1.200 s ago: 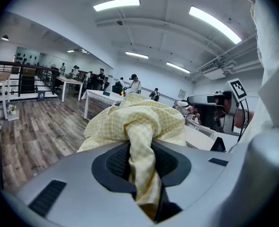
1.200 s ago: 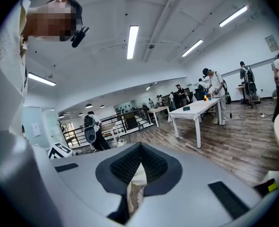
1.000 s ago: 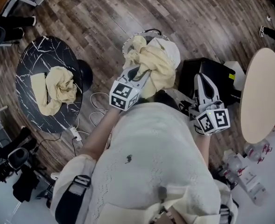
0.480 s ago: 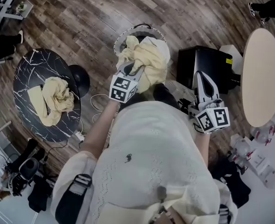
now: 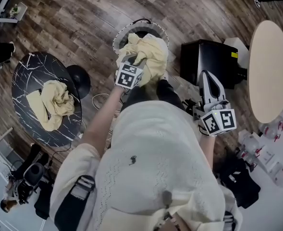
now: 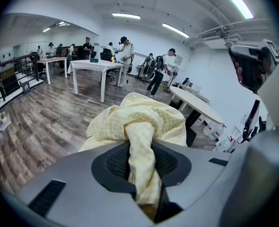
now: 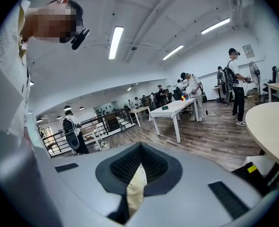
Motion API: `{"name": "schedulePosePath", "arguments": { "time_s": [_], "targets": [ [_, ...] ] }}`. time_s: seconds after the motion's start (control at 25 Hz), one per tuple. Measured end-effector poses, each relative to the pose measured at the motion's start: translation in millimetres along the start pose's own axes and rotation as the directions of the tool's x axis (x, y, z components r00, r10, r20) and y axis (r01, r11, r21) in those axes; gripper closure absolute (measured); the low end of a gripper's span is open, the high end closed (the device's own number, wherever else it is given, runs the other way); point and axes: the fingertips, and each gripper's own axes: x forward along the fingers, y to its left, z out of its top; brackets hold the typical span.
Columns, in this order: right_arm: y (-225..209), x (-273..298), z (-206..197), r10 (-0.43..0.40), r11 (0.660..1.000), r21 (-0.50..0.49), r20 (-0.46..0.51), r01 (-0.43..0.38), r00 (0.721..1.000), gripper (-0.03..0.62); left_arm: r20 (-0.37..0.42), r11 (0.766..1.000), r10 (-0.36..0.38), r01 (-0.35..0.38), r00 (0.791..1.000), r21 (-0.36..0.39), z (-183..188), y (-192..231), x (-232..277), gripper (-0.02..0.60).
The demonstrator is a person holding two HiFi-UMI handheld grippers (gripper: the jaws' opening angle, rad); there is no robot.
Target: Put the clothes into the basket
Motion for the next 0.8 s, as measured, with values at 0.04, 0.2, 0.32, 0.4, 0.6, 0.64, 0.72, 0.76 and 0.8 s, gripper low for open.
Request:
{"name": "schedulePosePath", "arguments": {
  "time_s": [0.04,0.2,0.32,0.4,0.6,0.64,0.72,0.76,0.8],
  "targets": [
    [-2.8,-1.9,-0.3,-0.008,1.000,0.003,0.001,0.008,1.000,0.586,-0.016,1.000,-0.003,0.003,1.000,0.003,-2.5,0.9,5.1,0.471],
    [-11.6,-7.7,2.0,-0.038,0.999,0.013,0.010,0.038,0.999,0.586,-0.075,1.000,-0.006,0.006,0.997,0.000,-13.2,5.4,21.9,0.471],
    [-16.5,-9.2,2.0,-0.050,0.999,0.018,0.010,0.049,0.999,0.586,-0.116,1.000,-0.001,0.001,0.993,0.003,-18.8,10.3,34.2,0.471],
    [-20.3,-10.0,0.7,-0.059,0.998,0.024,0.006,0.059,0.998,0.586,-0.142,1.000,0.001,0.001,0.990,0.012,-21.1,13.9,43.4,0.471],
    [-26.2,-12.4,-3.3,-0.086,0.996,0.034,0.005,0.086,0.996,0.586,-0.196,0.997,0.013,0.003,0.980,0.082,-28.1,26.4,68.1,0.471],
    [-27.4,-12.9,-4.2,-0.091,0.995,0.036,0.005,0.091,0.996,0.586,-0.198,0.995,0.016,0.003,0.980,0.099,-28.2,28.8,73.6,0.471],
    [-29.1,-14.1,-5.4,-0.101,0.994,0.039,0.007,0.101,0.995,0.586,-0.211,0.995,0.012,0.009,0.977,0.101,-27.9,29.4,79.6,0.471],
    [-29.6,-14.7,-5.7,-0.106,0.994,0.040,0.008,0.105,0.994,0.586,-0.221,0.996,0.007,0.013,0.975,0.090,-28.2,28.3,81.0,0.471],
    [-29.9,-15.2,-5.9,-0.109,0.993,0.041,0.009,0.109,0.994,0.586,-0.229,0.996,0.004,0.016,0.973,0.084,-28.6,27.7,82.5,0.470]
  ]
}}
